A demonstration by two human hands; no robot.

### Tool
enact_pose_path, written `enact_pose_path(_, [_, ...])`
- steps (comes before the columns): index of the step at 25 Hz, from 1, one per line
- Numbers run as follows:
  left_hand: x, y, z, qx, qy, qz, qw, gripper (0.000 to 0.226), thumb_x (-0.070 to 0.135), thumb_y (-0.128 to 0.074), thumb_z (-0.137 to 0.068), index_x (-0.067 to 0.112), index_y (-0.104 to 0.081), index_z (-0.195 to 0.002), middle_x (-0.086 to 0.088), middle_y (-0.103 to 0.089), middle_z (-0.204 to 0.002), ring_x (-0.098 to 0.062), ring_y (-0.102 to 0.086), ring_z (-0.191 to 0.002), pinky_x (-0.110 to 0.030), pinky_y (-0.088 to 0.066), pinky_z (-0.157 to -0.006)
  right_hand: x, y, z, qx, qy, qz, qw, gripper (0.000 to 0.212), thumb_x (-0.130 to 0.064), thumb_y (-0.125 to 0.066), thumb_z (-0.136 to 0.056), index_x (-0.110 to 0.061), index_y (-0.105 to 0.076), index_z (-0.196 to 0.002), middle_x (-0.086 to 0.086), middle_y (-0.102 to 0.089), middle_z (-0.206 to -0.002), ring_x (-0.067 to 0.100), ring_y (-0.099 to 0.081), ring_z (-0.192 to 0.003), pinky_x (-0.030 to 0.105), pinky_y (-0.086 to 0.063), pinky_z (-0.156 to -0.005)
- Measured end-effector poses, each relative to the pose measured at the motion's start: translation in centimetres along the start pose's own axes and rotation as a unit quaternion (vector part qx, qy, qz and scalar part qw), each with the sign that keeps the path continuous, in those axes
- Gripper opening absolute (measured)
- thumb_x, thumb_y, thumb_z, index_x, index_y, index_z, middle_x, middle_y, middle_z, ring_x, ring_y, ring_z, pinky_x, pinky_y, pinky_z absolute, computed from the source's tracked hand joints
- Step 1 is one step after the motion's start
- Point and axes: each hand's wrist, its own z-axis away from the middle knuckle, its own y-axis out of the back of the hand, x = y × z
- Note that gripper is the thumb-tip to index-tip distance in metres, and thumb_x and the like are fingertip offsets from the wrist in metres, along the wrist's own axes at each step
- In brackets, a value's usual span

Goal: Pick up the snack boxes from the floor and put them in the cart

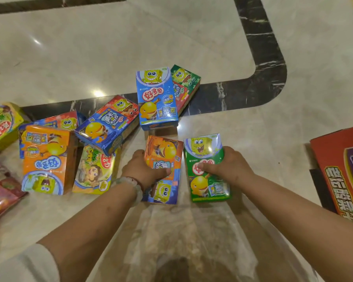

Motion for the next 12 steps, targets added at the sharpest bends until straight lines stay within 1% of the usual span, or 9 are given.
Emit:
enact_pose_path(1, [0.0, 0.0, 0.2, -0.013, 0.017, 0.054, 0.998, 0.068, 0.032, -0.089, -0.055, 0.012, -0.053, -0.108, -0.006, -0.068, -0.101, -0.024, -0.067, -0.083, -0.033, -0.056, -0.069, 0.0, -0.5, 0.2, -0.003, -0.004, -0.043, 0.999, 0.069, -0.049, -0.083, -0.061, -0.014, -0.053, -0.112, 0.004, -0.061, -0.109, 0.022, -0.062, -0.098, 0.035, -0.051, -0.083])
enact_pose_path(2, [-0.1, 0.1, 0.2, -0.037, 0.032, 0.116, 0.992, 0.067, 0.027, -0.088, -0.057, 0.007, -0.055, -0.112, -0.008, -0.069, -0.101, -0.023, -0.069, -0.079, -0.029, -0.056, -0.062, -0.1, -0.8, 0.4, -0.008, -0.008, -0.089, 0.996, 0.069, -0.044, -0.084, -0.062, -0.013, -0.051, -0.115, 0.003, -0.062, -0.109, 0.021, -0.063, -0.097, 0.033, -0.051, -0.082])
enact_pose_path(3, [0.0, 0.3, 0.3, -0.066, 0.035, 0.165, 0.983, 0.073, 0.028, -0.089, -0.053, 0.005, -0.056, -0.114, -0.011, -0.07, -0.102, -0.025, -0.07, -0.079, -0.03, -0.057, -0.062, -0.2, -0.9, 0.6, -0.019, -0.006, -0.136, 0.991, 0.071, -0.042, -0.086, -0.062, -0.013, -0.051, -0.117, 0.002, -0.063, -0.11, 0.019, -0.065, -0.096, 0.033, -0.053, -0.083])
enact_pose_path(5, [-0.1, 0.8, 0.5, -0.102, 0.027, 0.21, 0.972, 0.098, 0.043, -0.094, -0.035, 0.007, -0.056, -0.118, -0.013, -0.07, -0.105, -0.03, -0.07, -0.087, -0.043, -0.057, -0.077, -0.2, -0.8, 0.8, -0.061, 0.011, -0.22, 0.974, 0.079, -0.043, -0.087, -0.056, -0.013, -0.052, -0.12, 0.004, -0.069, -0.109, 0.02, -0.07, -0.091, 0.04, -0.056, -0.085])
enact_pose_path(6, [-0.2, 1.0, 0.7, -0.109, 0.016, 0.224, 0.968, 0.107, 0.049, -0.093, -0.027, 0.008, -0.056, -0.119, -0.012, -0.07, -0.106, -0.032, -0.069, -0.09, -0.049, -0.055, -0.083, -0.4, -0.5, 1.4, -0.077, 0.019, -0.257, 0.963, 0.08, -0.042, -0.086, -0.054, -0.013, -0.053, -0.12, 0.006, -0.071, -0.108, 0.023, -0.071, -0.09, 0.044, -0.056, -0.085])
enact_pose_path(7, [0.0, 1.4, 1.3, -0.116, 0.006, 0.233, 0.965, 0.109, 0.051, -0.092, -0.025, 0.01, -0.056, -0.119, -0.012, -0.07, -0.106, -0.033, -0.068, -0.092, -0.052, -0.053, -0.086, -0.6, 0.0, 2.0, -0.087, 0.025, -0.287, 0.954, 0.08, -0.041, -0.085, -0.053, -0.013, -0.053, -0.121, 0.007, -0.072, -0.107, 0.025, -0.071, -0.091, 0.048, -0.055, -0.086])
enact_pose_path(9, [1.4, 2.9, 3.6, -0.115, -0.012, 0.25, 0.961, 0.097, 0.048, -0.09, -0.032, 0.012, -0.058, -0.117, -0.01, -0.07, -0.106, -0.032, -0.068, -0.093, -0.052, -0.052, -0.087, -1.9, 1.3, 4.0, -0.082, 0.02, -0.324, 0.942, 0.082, -0.039, -0.086, -0.053, -0.014, -0.052, -0.123, 0.008, -0.071, -0.108, 0.029, -0.07, -0.094, 0.053, -0.054, -0.087])
enact_pose_path(11, [3.9, 5.7, 7.3, -0.106, -0.038, 0.254, 0.961, 0.08, 0.039, -0.087, -0.039, 0.015, -0.061, -0.111, -0.007, -0.071, -0.102, -0.026, -0.069, -0.092, -0.045, -0.053, -0.087, -4.4, 3.3, 7.3, -0.06, 0.02, -0.349, 0.935, 0.074, -0.029, -0.087, -0.06, -0.016, -0.05, -0.123, 0.007, -0.071, -0.109, 0.03, -0.069, -0.095, 0.053, -0.054, -0.087])
enact_pose_path(12, [5.3, 7.4, 9.2, -0.095, -0.051, 0.26, 0.959, 0.068, 0.031, -0.088, -0.045, 0.017, -0.062, -0.106, -0.005, -0.072, -0.099, -0.019, -0.07, -0.088, -0.04, -0.055, -0.084, -6.1, 4.7, 9.1, -0.051, 0.022, -0.361, 0.931, 0.069, -0.022, -0.086, -0.065, -0.017, -0.049, -0.123, 0.007, -0.07, -0.109, 0.03, -0.069, -0.096, 0.053, -0.054, -0.086])
